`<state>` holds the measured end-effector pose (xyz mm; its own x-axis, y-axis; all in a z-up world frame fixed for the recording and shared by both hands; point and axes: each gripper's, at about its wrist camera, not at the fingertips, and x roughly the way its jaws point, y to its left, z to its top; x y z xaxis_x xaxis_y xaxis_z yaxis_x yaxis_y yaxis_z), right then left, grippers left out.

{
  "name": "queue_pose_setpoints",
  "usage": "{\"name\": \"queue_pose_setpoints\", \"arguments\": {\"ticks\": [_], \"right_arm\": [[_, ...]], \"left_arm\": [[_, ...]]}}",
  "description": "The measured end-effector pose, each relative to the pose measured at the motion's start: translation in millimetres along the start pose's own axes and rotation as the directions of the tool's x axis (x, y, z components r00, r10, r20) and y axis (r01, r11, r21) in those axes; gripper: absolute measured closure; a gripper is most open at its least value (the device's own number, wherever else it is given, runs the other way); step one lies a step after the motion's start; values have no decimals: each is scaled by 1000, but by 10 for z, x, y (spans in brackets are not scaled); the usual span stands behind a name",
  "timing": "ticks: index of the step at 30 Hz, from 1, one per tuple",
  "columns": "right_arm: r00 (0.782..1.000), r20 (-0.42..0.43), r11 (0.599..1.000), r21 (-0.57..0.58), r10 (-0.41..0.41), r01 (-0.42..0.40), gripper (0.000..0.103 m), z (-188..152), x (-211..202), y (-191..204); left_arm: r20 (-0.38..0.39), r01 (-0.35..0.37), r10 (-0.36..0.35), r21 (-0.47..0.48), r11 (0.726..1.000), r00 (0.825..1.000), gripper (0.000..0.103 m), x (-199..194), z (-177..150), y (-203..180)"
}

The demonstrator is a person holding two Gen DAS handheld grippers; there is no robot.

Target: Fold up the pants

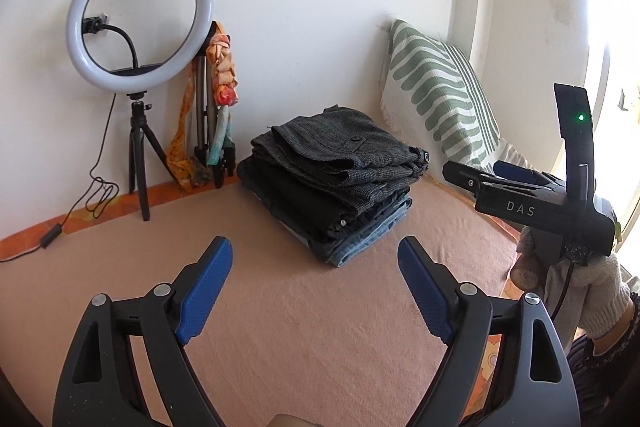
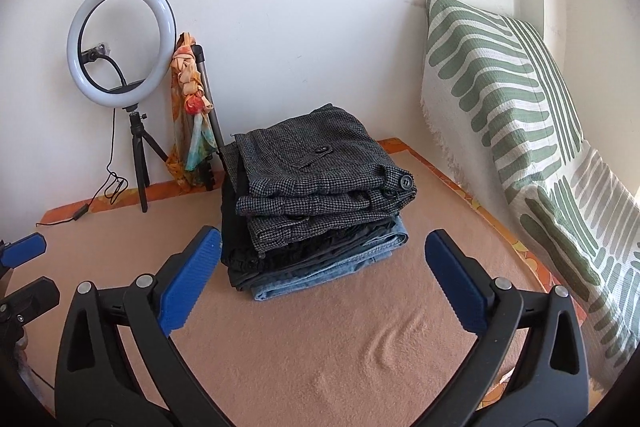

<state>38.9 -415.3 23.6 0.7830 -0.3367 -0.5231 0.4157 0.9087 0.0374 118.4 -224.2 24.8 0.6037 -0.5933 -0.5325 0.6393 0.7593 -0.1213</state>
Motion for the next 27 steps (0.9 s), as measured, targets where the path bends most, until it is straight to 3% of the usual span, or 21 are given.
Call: {"name": "queue_pose_setpoints", "arguments": {"ticks": [5,9,18,27], "right_arm": [[1000,11,999,31,11,-11,0,-42,-9,-30],[1000,8,999,32,9,-9,0,-62,21,-26],[1000,22,999,35,-1,0,0,-83,12,-39],[999,31,999,32,-9,8,0,-75,14,-38]], "left_arm": [[13,-48,48,17,999,999,17,-23,-78,9],[15,-79,79,20,997,997,7,-27,-129,47],[-4,-143,143,31,989,990,6,-6,-178,76],[-7,-150,150,47,988,989,1,0,-181,74]]}}
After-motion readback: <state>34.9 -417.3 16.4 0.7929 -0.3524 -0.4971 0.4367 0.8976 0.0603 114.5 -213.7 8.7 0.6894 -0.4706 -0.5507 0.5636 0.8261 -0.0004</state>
